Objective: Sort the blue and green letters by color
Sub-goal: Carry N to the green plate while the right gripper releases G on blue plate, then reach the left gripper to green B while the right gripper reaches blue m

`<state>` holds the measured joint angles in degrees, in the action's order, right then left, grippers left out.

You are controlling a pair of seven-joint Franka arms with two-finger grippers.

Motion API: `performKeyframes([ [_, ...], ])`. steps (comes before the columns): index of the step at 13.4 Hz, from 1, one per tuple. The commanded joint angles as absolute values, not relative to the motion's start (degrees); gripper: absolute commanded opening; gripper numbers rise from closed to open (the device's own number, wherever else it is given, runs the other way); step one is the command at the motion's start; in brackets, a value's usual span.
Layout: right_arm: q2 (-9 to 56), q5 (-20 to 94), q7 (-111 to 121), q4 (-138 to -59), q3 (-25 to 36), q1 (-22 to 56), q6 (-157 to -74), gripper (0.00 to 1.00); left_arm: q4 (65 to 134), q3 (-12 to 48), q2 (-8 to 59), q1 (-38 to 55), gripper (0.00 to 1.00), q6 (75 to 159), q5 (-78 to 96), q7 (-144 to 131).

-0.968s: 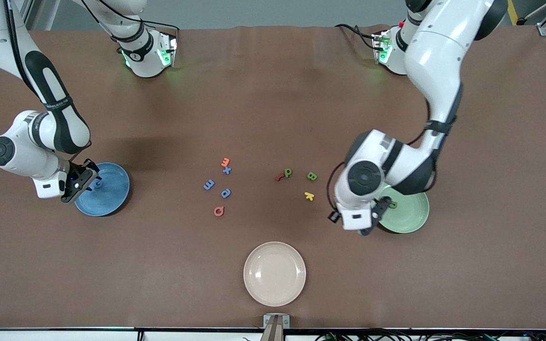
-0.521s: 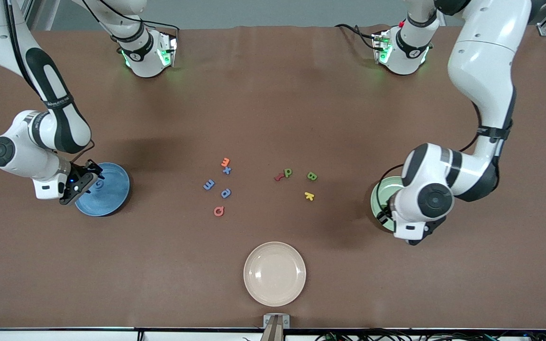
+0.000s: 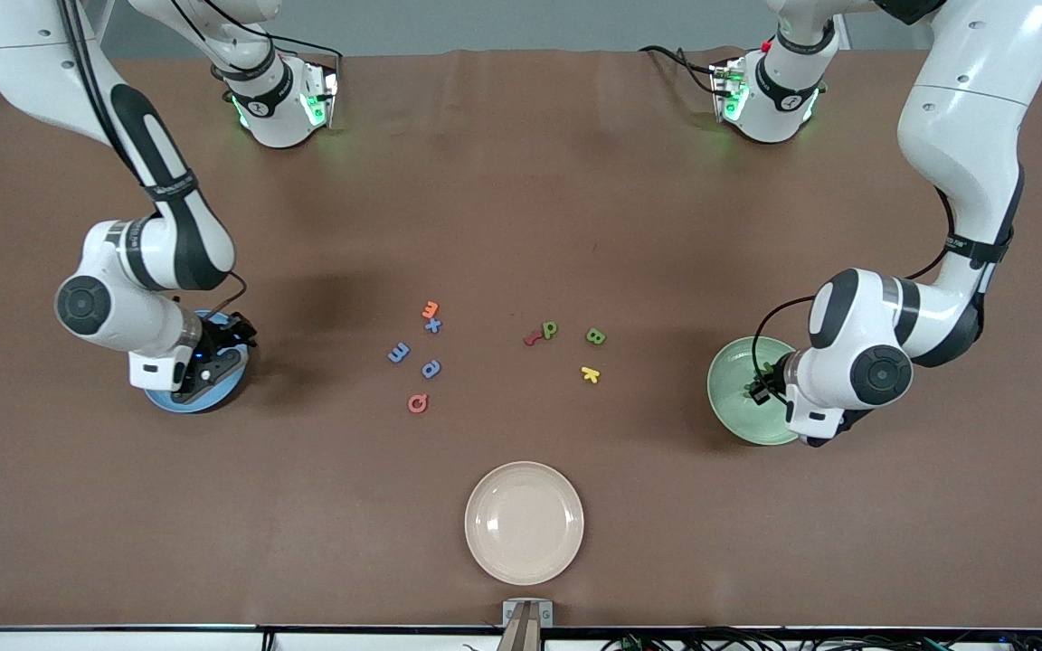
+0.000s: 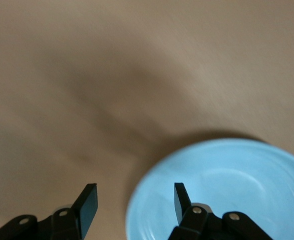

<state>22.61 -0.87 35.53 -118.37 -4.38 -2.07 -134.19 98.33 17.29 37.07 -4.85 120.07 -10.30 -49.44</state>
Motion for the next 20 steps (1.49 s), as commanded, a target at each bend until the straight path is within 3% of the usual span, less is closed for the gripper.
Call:
performKeyframes([
  [1, 22.15, -0.35, 34.63, -116.72, -4.04, 2.53, -133.15, 0.78, 100.81, 18.02, 35.68, -5.01, 0.04, 122.87, -10.46, -48.96],
  [3, 22.15, -0.35, 34.45, -115.93, -4.04, 5.70, -133.07, 0.84, 100.63, 18.02, 36.03, -4.49, 0.08, 123.83, -10.63, -49.04],
  [4, 22.15, -0.35, 34.45, -115.75, -4.04, 7.71, -133.07, 0.85, 100.81, 17.93, 36.12, -4.40, 0.19, 124.27, -10.81, -49.04],
  [6, 22.24, -0.18, 34.37, -115.66, -4.04, 11.84, -133.94, 0.92, 100.64, 17.93, 36.39, -4.39, 0.95, 124.28, -10.72, -49.22],
  [7, 22.24, -0.09, 33.58, -115.49, -4.04, 13.61, -134.47, 0.95, 100.55, 18.02, 36.04, -4.39, 1.00, 124.28, -10.81, -49.48],
  [13, 23.38, 2.10, 23.31, -115.58, -4.04, 20.21, -136.22, 0.93, 97.57, 19.42, 33.93, 1.56, 1.00, 123.31, -10.46, -56.92],
  [20, 28.83, 3.96, 22.06, -113.29, -4.04, 21.97, -140.54, 0.75, 96.77, 19.25, 35.33, 14.58, 1.00, 126.21, -10.81, -81.19],
])
